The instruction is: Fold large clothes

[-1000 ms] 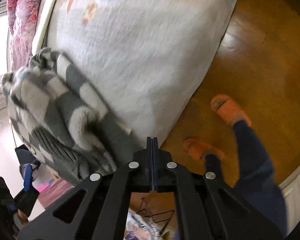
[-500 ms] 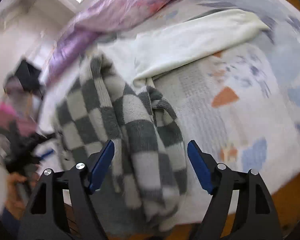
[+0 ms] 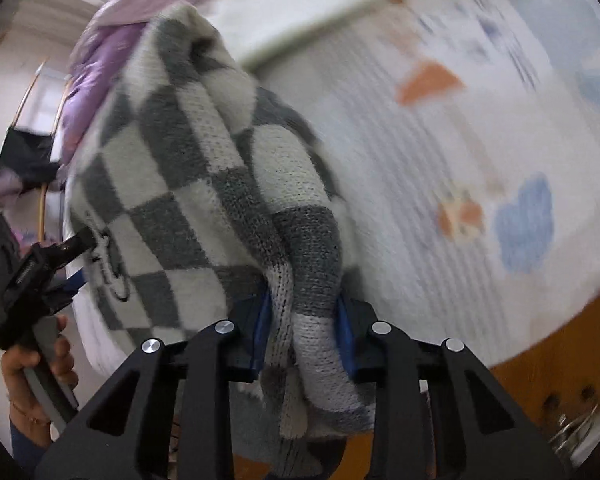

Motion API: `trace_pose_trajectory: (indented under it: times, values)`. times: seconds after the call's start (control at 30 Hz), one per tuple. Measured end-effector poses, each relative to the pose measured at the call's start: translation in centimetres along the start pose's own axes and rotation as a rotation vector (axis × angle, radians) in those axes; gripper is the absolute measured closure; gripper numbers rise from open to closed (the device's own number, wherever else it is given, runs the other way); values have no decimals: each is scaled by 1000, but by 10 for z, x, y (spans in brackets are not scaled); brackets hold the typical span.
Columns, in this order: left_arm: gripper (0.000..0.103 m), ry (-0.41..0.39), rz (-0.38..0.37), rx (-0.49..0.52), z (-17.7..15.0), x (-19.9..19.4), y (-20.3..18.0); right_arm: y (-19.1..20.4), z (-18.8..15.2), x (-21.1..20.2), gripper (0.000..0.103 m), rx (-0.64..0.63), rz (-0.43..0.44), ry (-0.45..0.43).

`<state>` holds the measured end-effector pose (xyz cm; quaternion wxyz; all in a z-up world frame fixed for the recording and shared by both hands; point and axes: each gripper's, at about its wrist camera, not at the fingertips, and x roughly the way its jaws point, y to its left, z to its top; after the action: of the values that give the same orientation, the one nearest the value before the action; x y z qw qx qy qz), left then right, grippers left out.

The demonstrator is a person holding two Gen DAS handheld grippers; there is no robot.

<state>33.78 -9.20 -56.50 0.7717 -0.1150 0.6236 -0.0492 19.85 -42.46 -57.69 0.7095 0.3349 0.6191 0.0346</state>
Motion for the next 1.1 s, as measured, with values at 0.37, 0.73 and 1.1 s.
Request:
trace_pose_trajectory:
  times: [0.37, 0.73, 1.1]
  values:
    - [5, 11, -11, -12, 5, 11, 4, 80, 27, -56, 64, -287, -154, -140]
    - [4, 16, -23, 21, 9, 23, -10, 86, 100, 52, 103, -279, -200, -34]
    - [4, 13, -196, -138, -70, -24, 44, 88, 96, 47, 103, -292, -206, -54]
